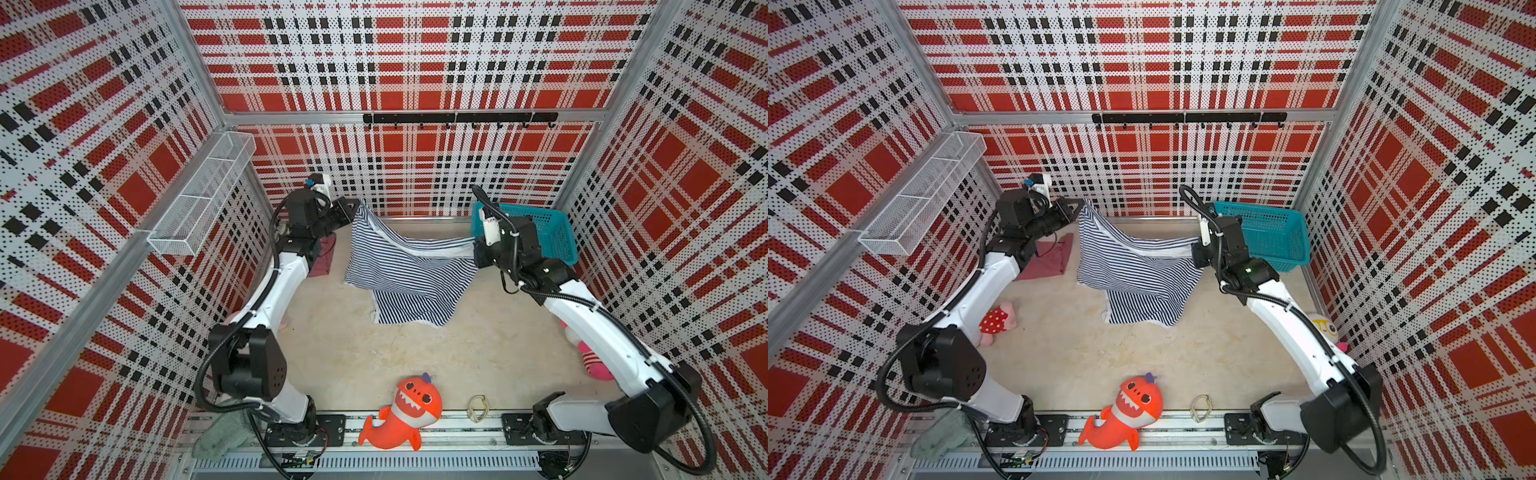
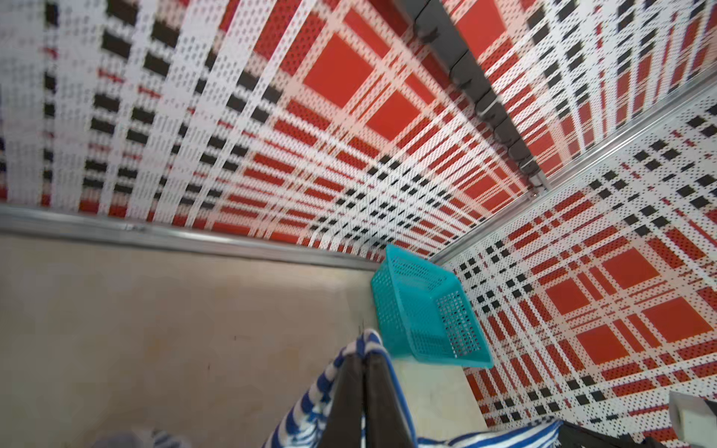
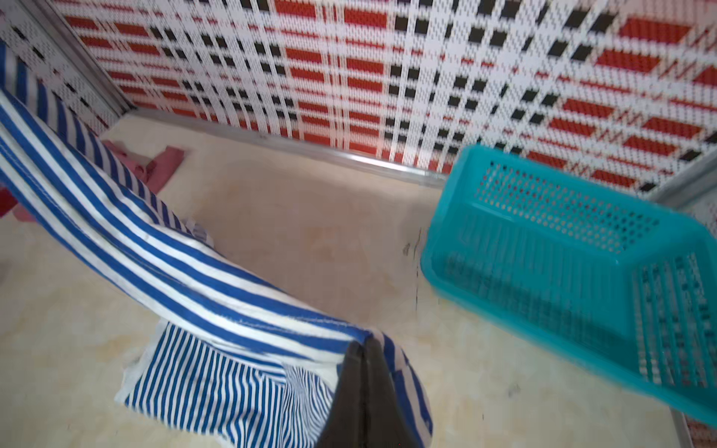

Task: Fold and stack tank tops
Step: Smooth out the tank top at the center of the table.

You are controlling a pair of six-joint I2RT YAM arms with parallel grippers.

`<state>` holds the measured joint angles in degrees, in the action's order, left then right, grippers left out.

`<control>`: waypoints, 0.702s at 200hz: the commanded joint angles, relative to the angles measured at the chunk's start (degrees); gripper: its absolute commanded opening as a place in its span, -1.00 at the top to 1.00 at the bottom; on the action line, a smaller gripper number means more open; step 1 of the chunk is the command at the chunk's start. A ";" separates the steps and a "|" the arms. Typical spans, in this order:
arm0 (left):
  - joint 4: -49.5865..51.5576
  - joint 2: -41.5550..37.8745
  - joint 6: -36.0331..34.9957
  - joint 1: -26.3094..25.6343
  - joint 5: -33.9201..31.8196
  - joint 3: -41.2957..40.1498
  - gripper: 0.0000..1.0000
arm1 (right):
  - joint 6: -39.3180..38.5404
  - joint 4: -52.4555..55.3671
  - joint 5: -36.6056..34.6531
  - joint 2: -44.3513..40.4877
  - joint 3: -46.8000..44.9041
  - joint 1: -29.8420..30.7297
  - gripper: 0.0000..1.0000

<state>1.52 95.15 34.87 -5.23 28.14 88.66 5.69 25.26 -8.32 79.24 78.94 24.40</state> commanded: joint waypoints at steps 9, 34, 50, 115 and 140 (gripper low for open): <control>3.73 9.83 -0.07 0.77 3.44 21.51 1.00 | -4.97 -7.94 3.51 5.54 12.39 -3.16 1.00; 7.70 16.15 0.94 1.40 4.97 36.77 1.00 | -5.72 -8.74 7.15 8.41 21.34 -5.72 1.00; 7.58 16.95 2.21 2.43 5.99 40.36 1.00 | -7.07 -8.23 8.25 8.81 24.70 -6.29 1.00; -6.80 -0.51 1.89 3.90 5.44 4.51 1.00 | -8.31 -9.54 11.35 0.62 11.67 -6.56 1.00; -12.32 -9.91 2.26 4.20 3.94 -13.21 1.00 | -6.64 -8.09 12.46 -4.08 2.33 -6.50 1.00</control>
<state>-2.83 92.82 37.04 -1.43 32.62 87.35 -1.32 16.51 1.93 79.29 87.42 17.96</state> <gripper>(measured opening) 0.047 0.049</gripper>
